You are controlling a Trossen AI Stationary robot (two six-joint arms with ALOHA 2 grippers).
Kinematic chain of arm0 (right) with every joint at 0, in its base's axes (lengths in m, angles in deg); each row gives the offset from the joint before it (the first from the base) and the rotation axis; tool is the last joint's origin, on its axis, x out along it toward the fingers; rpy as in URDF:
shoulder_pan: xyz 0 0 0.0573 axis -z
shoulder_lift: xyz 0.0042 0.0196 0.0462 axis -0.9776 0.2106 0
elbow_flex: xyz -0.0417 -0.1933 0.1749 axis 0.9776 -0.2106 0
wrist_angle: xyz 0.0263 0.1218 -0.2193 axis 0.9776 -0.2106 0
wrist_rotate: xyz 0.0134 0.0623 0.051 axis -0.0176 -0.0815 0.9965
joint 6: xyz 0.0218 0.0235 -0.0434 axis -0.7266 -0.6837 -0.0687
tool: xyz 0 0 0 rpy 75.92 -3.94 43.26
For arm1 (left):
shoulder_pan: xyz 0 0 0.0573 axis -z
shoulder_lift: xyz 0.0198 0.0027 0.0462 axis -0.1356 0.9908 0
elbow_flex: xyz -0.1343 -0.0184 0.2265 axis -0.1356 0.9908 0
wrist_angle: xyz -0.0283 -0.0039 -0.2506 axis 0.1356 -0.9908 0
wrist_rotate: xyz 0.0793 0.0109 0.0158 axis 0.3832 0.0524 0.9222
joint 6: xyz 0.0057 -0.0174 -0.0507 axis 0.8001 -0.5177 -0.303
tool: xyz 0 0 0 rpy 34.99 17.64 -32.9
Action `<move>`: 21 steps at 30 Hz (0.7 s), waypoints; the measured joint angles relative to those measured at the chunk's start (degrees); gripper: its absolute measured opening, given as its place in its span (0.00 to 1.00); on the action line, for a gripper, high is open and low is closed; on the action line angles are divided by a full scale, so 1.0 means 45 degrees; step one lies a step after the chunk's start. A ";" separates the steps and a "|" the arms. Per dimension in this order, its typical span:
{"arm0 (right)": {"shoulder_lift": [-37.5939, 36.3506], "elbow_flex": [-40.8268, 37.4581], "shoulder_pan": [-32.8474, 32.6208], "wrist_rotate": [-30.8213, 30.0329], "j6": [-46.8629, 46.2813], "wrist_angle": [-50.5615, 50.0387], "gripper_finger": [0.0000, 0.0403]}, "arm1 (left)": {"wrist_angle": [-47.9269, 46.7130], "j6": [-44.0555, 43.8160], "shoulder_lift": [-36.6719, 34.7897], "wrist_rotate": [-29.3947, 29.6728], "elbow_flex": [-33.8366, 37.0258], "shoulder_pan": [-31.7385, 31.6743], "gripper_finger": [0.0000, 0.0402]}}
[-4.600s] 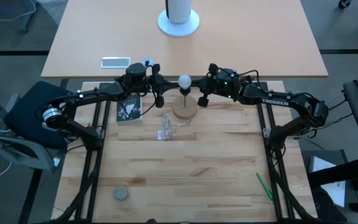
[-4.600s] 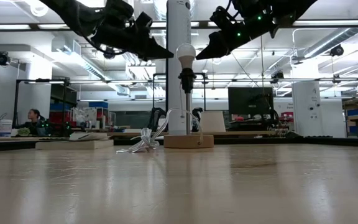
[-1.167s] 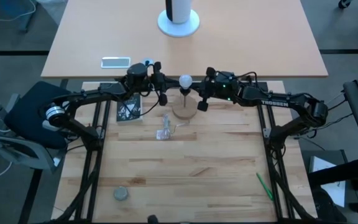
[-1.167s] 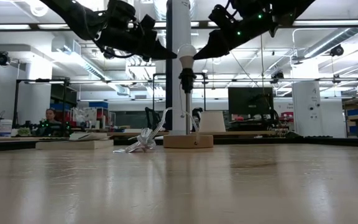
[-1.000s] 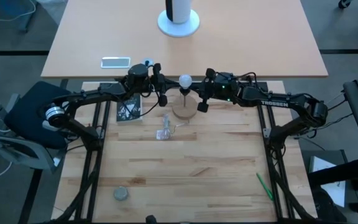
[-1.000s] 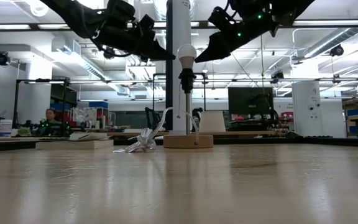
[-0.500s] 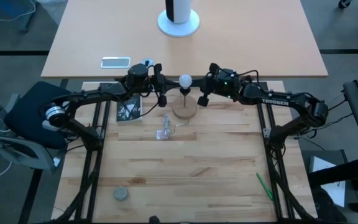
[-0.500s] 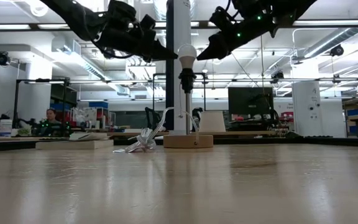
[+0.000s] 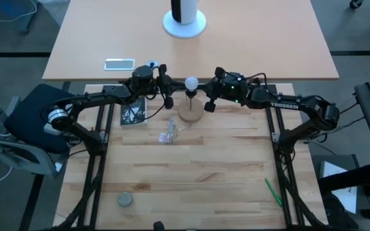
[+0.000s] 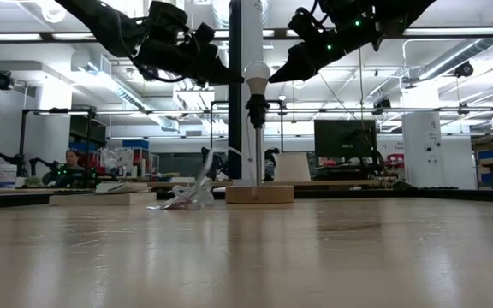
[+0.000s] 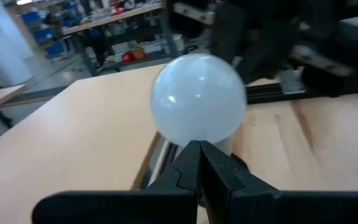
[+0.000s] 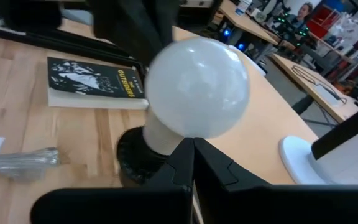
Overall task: Screw lightbulb
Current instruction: Insert the lightbulb into the black lamp
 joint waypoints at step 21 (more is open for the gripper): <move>0.0073 0.0000 0.0313 -0.0321 0.0140 0.0161 0.00 | -0.0535 0.0097 -0.0239 -0.0920 0.0000 0.0003 0.00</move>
